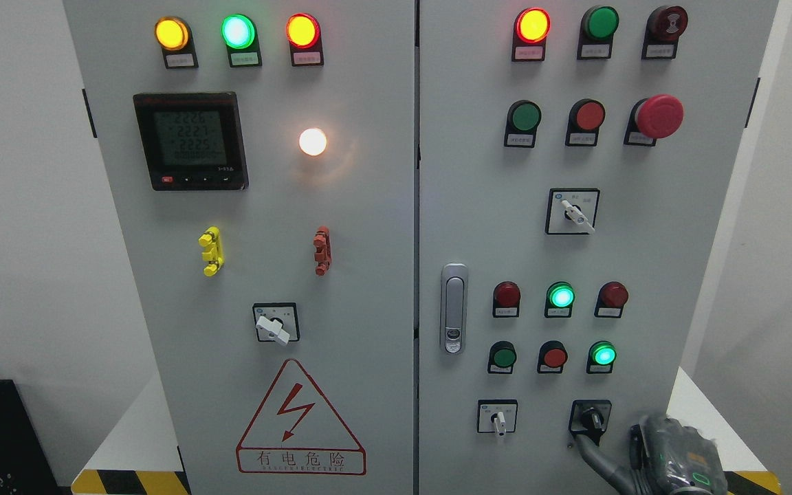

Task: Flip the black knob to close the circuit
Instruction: 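Grip the black knob with the right hand and twist it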

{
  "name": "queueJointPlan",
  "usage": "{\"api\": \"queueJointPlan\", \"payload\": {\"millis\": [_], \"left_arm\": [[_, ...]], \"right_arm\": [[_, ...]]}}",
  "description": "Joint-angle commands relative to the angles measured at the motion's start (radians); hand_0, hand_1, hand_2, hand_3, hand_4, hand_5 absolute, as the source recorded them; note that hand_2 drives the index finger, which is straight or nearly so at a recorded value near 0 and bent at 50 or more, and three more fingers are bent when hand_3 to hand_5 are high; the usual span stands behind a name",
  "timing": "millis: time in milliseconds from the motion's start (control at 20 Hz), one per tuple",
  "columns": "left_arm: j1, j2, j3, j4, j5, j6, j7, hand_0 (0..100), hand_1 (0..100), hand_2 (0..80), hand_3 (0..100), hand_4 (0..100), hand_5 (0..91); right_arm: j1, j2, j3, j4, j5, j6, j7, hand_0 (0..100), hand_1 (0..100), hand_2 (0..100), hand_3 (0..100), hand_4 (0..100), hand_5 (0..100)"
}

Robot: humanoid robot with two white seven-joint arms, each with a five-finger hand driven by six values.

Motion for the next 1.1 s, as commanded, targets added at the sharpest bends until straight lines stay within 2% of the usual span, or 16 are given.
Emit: {"api": "queueJointPlan", "payload": {"millis": [0,500,1050], "left_arm": [[-0.001,0.000,0.000,0.001,0.001,-0.001,-0.001,12,56,0.0,0,0,0.0],[0.001,0.000,0.000,0.001,0.001,-0.001,-0.001,12,56,0.0,0,0,0.0],[0.001,0.000,0.000,0.001,-0.002,-0.001,-0.001,12,56,0.0,0,0,0.0]], "right_arm": [[-0.003,-0.007,-0.026,0.003,-0.009,-0.003,0.002,4,9,91,100,89,91],[-0.002,-0.012,-0.046,0.015,-0.009,-0.004,0.002,7,16,91,100,89,91],[0.000,-0.010,-0.051,0.018,-0.018,-0.004,0.001,8,16,91,100,89,91]]}}
